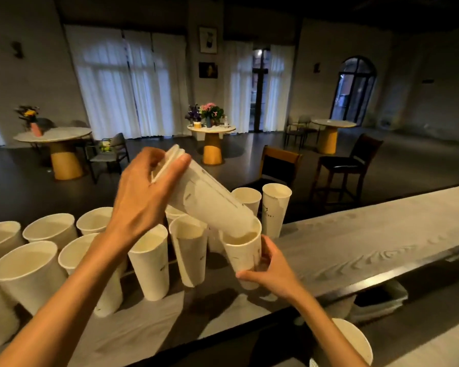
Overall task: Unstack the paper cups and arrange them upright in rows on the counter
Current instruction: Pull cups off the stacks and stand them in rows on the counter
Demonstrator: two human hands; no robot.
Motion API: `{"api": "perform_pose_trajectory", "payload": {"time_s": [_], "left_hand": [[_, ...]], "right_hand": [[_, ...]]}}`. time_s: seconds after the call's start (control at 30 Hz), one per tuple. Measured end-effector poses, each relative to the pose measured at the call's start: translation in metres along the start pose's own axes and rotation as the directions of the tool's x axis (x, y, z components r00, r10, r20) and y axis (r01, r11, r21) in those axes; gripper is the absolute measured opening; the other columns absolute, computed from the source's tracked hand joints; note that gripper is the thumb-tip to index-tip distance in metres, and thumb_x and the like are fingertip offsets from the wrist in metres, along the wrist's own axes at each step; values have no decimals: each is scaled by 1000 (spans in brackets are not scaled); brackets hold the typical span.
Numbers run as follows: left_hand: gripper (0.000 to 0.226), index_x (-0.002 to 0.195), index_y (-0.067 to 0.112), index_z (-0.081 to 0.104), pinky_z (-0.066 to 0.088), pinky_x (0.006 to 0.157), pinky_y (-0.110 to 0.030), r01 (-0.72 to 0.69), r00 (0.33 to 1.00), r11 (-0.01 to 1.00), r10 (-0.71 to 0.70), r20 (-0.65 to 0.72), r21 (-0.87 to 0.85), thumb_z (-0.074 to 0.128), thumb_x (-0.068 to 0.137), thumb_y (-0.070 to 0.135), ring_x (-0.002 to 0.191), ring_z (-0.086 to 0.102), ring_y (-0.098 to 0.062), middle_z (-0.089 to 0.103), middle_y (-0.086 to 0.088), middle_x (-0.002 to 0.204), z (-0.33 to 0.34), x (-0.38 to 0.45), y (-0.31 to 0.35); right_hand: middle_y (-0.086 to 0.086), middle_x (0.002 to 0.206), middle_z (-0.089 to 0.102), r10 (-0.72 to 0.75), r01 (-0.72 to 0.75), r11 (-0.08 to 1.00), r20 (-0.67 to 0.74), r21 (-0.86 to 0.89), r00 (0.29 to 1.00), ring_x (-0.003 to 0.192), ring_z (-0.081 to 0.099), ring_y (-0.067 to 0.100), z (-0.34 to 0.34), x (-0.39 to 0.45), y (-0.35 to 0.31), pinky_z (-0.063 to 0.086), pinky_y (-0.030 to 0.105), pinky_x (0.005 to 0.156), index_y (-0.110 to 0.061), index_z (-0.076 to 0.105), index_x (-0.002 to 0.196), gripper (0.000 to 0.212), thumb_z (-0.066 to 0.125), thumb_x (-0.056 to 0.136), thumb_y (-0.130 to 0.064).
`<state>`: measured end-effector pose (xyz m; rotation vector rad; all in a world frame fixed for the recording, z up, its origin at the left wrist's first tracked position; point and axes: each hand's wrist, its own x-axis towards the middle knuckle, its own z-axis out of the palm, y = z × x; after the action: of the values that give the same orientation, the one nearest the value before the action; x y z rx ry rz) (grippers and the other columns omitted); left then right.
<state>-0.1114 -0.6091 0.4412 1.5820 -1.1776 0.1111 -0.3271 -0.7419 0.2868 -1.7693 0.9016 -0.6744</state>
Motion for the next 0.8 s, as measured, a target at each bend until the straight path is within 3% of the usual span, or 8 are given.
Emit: {"api": "perform_pose_trajectory", "payload": {"time_s": [0.13, 0.27, 0.47, 0.53, 0.6, 0.67, 0.73, 0.8], "left_hand": [[50, 116, 29, 57, 53, 73, -27, 80, 977, 995, -91, -195, -64, 51, 91, 71, 93, 60, -1, 63, 5, 108, -11, 6, 8], [49, 113, 33, 59, 60, 84, -52, 158, 954, 986, -167, -249, -55, 48, 89, 75, 97, 62, -10, 60, 14, 104, -11, -1, 11], [41, 94, 52, 59, 56, 85, -50, 145, 979, 989, -145, -143, -15, 40, 79, 85, 93, 60, -1, 60, 20, 100, 27, -7, 38], [43, 98, 47, 56, 54, 77, -40, 105, 992, 994, -105, -64, -8, 38, 80, 82, 89, 59, 5, 59, 19, 102, 42, -5, 48], [49, 105, 42, 56, 52, 75, -36, 56, 998, 998, -57, 42, 18, 36, 81, 80, 93, 59, 0, 57, 16, 105, 65, -3, 56], [59, 113, 34, 56, 48, 74, -32, -1, 985, 996, -13, 171, 85, 34, 83, 80, 94, 57, -3, 55, 15, 107, 93, 1, 58], [63, 115, 32, 54, 45, 75, -29, -60, 953, 988, 14, 302, 141, 31, 85, 82, 96, 55, -1, 53, 16, 109, 125, 4, 58], [64, 112, 33, 55, 44, 80, -27, -113, 926, 982, 48, 374, 154, 27, 86, 84, 98, 54, 0, 53, 18, 108, 152, 9, 59]], "right_hand": [[-20, 122, 55, 56, -60, 996, 67, 64, 996, 126, 52, 10, 15, 32, 28, 46, 39, 108, -40, 40, 127, 86, 94, 60, -29], [-14, 134, 59, 71, -71, 997, 93, 3, 993, 127, 55, 13, 28, 54, 41, 49, 46, 106, -54, 44, 129, 90, 92, 54, -46], [-9, 131, 58, 65, -22, 983, 229, -183, 971, 125, 53, 14, 13, 60, 22, 44, 40, 110, -27, 45, 138, 89, 91, 63, -40], [-11, 118, 61, 25, 16, 990, 284, -141, 959, 113, 59, 11, -17, 57, 22, 49, 31, 103, -21, 54, 130, 65, 86, 74, -23], [-7, 109, 65, -17, 15, 1000, 215, 13, 977, 105, 65, 13, -58, 51, 12, 53, 11, 83, -8, 59, 127, 40, 71, 89, -7], [-4, 97, 72, 30, -89, 966, 235, 242, 971, 92, 69, 11, -93, 48, 4, 54, 10, 70, -8, 66, 122, 28, 54, 101, -22], [10, 104, 77, 39, -204, 893, 383, 401, 923, 101, 72, 25, -117, 49, 1, 57, 35, 91, -20, 73, 117, 56, 38, 97, -60], [26, 118, 69, -70, -217, 839, 495, 498, 866, 107, 68, 40, -134, 50, 5, 53, 48, 95, -10, 64, 130, 84, 52, 81, -77]]}}
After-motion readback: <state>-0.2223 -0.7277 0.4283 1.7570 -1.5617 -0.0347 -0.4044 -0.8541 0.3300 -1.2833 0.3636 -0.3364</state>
